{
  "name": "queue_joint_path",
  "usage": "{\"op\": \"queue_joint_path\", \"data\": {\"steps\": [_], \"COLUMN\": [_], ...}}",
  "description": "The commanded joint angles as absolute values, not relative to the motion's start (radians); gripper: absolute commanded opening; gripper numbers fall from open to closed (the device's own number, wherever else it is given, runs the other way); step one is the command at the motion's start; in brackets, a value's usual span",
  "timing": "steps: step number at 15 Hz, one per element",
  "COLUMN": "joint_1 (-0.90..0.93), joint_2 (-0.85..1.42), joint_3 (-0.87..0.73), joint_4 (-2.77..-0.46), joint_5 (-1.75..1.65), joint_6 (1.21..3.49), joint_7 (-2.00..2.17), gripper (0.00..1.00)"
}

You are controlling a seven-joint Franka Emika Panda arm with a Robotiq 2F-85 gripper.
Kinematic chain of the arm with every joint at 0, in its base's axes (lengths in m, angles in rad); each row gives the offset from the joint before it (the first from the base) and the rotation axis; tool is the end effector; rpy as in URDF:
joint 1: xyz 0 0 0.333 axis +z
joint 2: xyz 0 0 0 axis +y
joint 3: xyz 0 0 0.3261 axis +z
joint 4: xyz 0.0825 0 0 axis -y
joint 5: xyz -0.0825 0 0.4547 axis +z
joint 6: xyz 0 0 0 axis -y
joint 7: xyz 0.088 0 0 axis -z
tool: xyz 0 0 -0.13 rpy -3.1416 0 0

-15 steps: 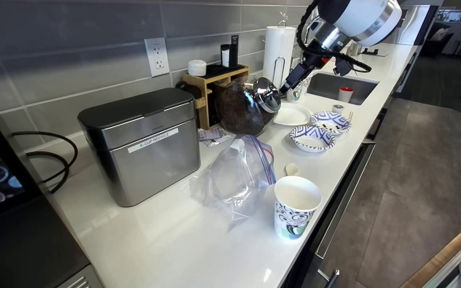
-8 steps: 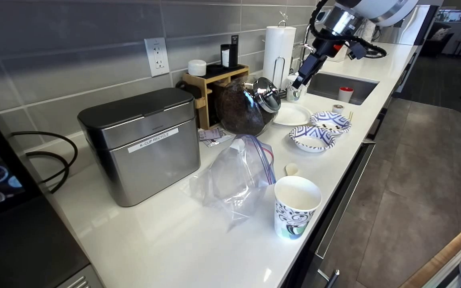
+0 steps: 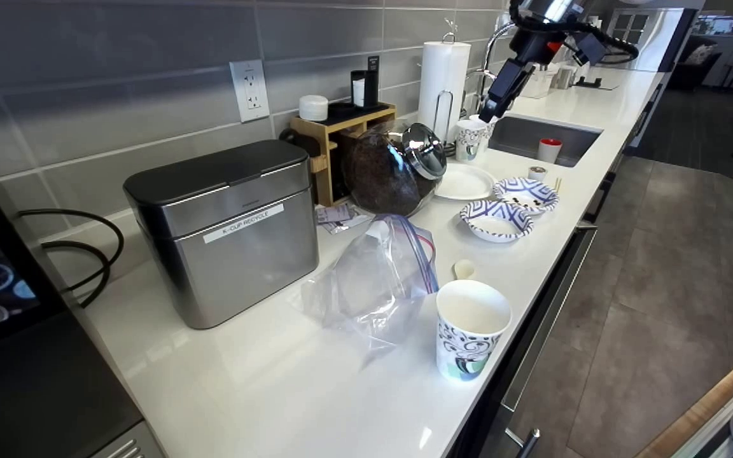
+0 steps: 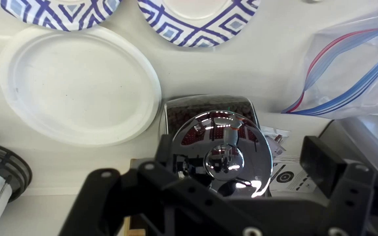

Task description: Place the spoon in the coffee container

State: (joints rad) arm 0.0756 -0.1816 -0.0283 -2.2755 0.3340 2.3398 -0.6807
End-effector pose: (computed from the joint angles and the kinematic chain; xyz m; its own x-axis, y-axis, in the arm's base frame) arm 0.5741 0.0376 0.4098 0.8211 0.4554 0.3441 0.5124 -0.8537 -0.0930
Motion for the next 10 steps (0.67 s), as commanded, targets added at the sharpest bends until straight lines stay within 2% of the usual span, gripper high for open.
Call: {"op": "queue_joint_path", "data": {"steps": [1, 10], "joint_1": [0.073, 0.085], "joint_2": [-0.226, -0.237], "joint_3": [-0.026, -0.042], "joint_4": [-2.288, -2.277], "joint_5": [0.281, 0.277], "joint_6": [2.289, 2.284], "joint_7": [-0.628, -0.629], "gripper": [1.0, 1.0]}}
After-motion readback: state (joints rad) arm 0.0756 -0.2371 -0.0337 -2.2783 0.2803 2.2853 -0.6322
